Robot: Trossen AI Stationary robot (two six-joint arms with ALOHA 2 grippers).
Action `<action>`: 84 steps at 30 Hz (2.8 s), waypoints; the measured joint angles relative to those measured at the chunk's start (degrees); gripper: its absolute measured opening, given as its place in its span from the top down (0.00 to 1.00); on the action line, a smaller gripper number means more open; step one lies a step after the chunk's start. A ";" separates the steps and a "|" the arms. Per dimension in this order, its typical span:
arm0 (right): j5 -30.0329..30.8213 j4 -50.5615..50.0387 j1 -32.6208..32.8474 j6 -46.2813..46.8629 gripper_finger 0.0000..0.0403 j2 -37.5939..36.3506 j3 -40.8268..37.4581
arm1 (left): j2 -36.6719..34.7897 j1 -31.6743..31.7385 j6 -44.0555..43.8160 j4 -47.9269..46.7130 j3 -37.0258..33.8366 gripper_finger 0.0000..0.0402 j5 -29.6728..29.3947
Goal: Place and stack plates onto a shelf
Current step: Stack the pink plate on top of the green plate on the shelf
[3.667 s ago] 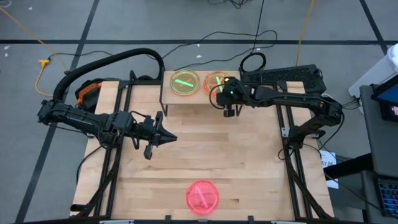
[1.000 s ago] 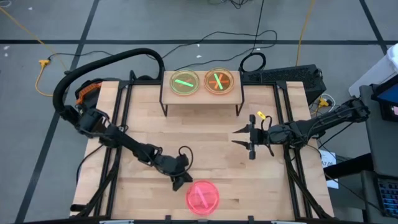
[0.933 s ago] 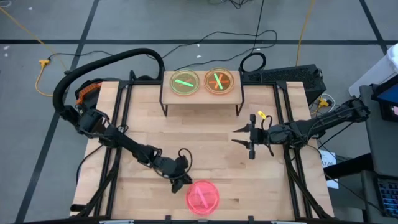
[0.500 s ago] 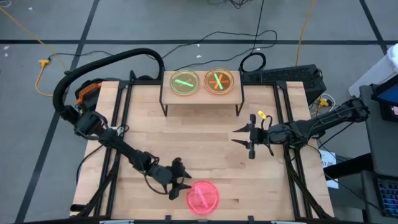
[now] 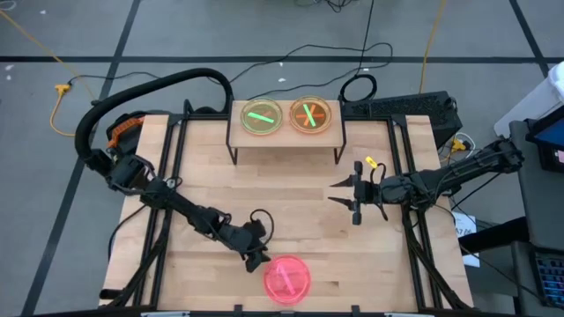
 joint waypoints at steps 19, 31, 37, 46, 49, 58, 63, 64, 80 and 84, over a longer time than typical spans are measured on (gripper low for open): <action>0.07 0.40 0.00 -0.20 0.61 0.02 -0.02 | 14.03 1.01 -2.57 2.36 11.29 0.43 13.74; -0.06 0.42 0.00 -0.17 0.61 0.02 -0.02 | 15.56 2.97 -4.30 -0.77 14.03 0.48 14.42; -0.08 0.42 0.00 -0.17 0.61 0.02 -0.02 | 15.56 3.80 -5.22 -1.23 14.03 0.72 11.09; -0.10 0.42 0.00 -0.33 0.61 0.02 -0.02 | 15.63 4.52 -2.21 -1.08 13.94 0.98 10.87; -0.10 0.42 0.00 -0.35 0.61 0.02 -0.02 | 15.65 5.03 -0.79 -1.03 13.92 0.99 10.91; -0.10 0.41 0.00 -0.45 0.61 0.02 -0.02 | 7.30 7.11 3.04 -10.63 13.81 1.00 9.40; -0.12 0.14 0.00 -1.33 0.61 0.00 -0.02 | -4.16 9.35 6.68 -25.39 13.79 1.00 4.69; -0.12 0.15 0.00 -1.36 0.61 0.00 -0.02 | -6.57 10.01 7.26 -27.84 13.81 1.00 3.96; -0.36 0.31 0.00 -4.31 0.61 0.00 -0.02 | -40.23 34.28 8.90 -51.22 13.81 1.00 -3.71; -0.36 0.31 0.00 -4.28 0.61 0.00 -0.02 | -43.73 42.43 8.70 -51.20 13.84 1.00 -3.20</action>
